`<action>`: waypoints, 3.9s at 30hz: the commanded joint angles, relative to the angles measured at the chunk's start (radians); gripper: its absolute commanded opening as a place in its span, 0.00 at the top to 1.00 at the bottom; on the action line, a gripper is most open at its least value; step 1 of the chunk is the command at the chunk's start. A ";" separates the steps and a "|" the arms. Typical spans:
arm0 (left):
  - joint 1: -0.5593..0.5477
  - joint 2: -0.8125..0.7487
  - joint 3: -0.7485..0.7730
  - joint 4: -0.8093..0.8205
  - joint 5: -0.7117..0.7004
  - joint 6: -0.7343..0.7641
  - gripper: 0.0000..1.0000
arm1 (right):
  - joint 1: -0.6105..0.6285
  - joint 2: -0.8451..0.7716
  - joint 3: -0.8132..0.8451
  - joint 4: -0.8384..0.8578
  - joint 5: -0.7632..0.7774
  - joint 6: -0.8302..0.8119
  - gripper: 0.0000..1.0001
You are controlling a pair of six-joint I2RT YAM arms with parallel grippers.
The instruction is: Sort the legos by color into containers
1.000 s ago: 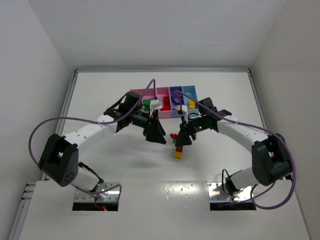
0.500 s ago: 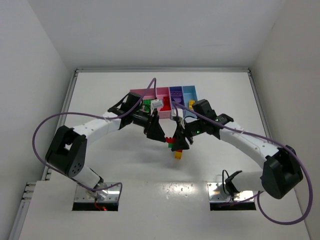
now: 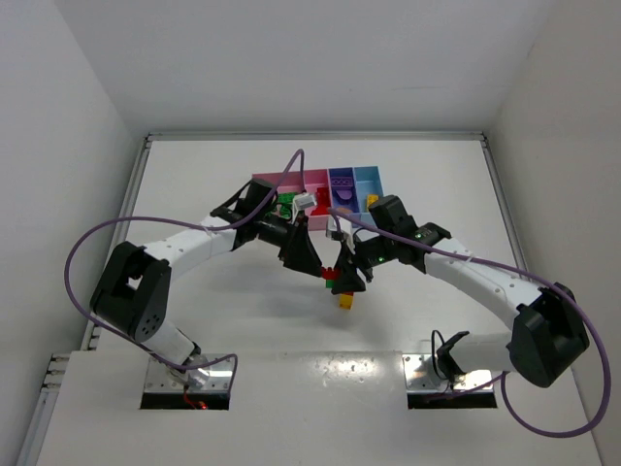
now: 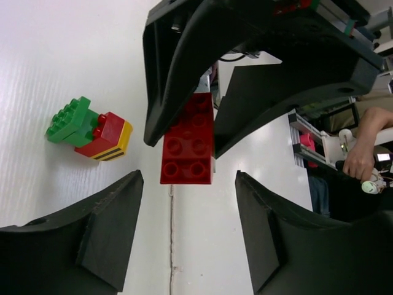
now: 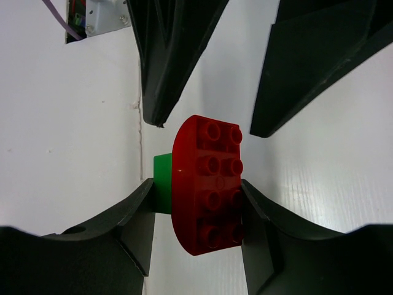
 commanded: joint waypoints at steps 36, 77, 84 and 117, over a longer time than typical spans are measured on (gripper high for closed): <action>-0.029 0.085 0.054 0.031 0.153 -0.010 0.63 | 0.042 0.025 0.070 0.046 0.049 -0.006 1.00; 0.286 -0.415 -0.472 1.114 -0.128 -0.836 1.00 | -0.075 0.145 -0.060 0.979 -0.362 0.955 0.13; 0.307 -0.415 -0.531 1.282 -0.139 -0.968 1.00 | -0.075 0.270 -0.041 1.261 -0.322 1.171 0.18; 0.307 -0.425 -0.540 1.241 -0.139 -0.928 1.00 | -0.015 0.372 0.005 1.623 -0.350 1.448 0.91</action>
